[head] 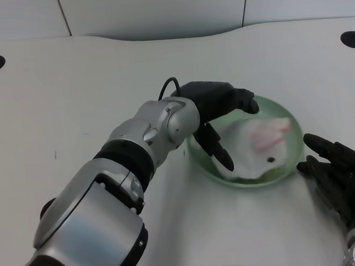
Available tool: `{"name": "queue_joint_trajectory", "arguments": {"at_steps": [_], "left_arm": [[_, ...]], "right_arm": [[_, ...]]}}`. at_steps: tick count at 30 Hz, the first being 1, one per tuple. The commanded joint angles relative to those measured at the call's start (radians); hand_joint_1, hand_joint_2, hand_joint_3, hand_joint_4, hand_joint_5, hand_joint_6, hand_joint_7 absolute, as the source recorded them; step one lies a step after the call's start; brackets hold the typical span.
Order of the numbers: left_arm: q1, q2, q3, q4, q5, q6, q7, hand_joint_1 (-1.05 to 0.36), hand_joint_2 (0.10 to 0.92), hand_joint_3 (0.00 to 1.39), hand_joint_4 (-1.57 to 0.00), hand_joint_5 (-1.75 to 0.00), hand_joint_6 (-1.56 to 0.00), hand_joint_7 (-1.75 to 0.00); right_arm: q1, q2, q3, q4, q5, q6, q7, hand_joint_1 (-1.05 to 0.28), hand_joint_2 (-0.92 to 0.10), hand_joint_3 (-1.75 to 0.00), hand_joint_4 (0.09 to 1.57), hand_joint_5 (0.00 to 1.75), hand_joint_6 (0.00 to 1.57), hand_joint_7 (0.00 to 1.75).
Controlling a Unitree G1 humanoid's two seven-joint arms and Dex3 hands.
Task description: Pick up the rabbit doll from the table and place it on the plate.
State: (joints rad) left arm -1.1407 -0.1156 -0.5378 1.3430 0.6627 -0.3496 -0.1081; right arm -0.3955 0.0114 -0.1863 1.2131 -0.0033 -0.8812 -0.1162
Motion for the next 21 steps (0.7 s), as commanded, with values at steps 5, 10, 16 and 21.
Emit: {"name": "queue_joint_trajectory", "arguments": {"at_steps": [5,10,16,21], "left_arm": [[-0.028,0.017,-0.032,0.000,0.029,0.006,0.033,-0.99,0.857,0.01,0.00,0.00,0.00,0.00],[-0.034,0.044,-0.018,-0.004,0.012,0.000,0.036,-1.02,0.873,0.02,0.00,0.00,0.00,0.00],[-0.039,0.116,0.036,-0.019,-0.033,-0.037,0.046,-1.03,0.886,0.01,0.00,0.00,0.00,0.00],[-0.016,0.195,0.127,-0.037,-0.119,-0.095,0.009,-1.04,0.907,0.02,0.00,0.00,0.00,0.00]], "right_arm": [[0.002,-0.008,-0.016,0.005,0.021,0.006,0.017,-0.33,-0.92,-0.26,0.72,0.83,0.92,0.01],[-0.003,-0.018,-0.008,0.008,0.005,0.013,0.002,-0.34,-0.92,-0.26,0.72,0.84,0.91,0.01],[-0.017,-0.020,-0.018,0.010,0.019,0.034,0.007,-0.33,-0.92,-0.26,0.71,0.84,0.92,0.01],[-0.022,-0.026,-0.018,0.018,0.007,0.020,-0.010,-0.32,-0.92,-0.26,0.70,0.85,0.90,0.00]]}}
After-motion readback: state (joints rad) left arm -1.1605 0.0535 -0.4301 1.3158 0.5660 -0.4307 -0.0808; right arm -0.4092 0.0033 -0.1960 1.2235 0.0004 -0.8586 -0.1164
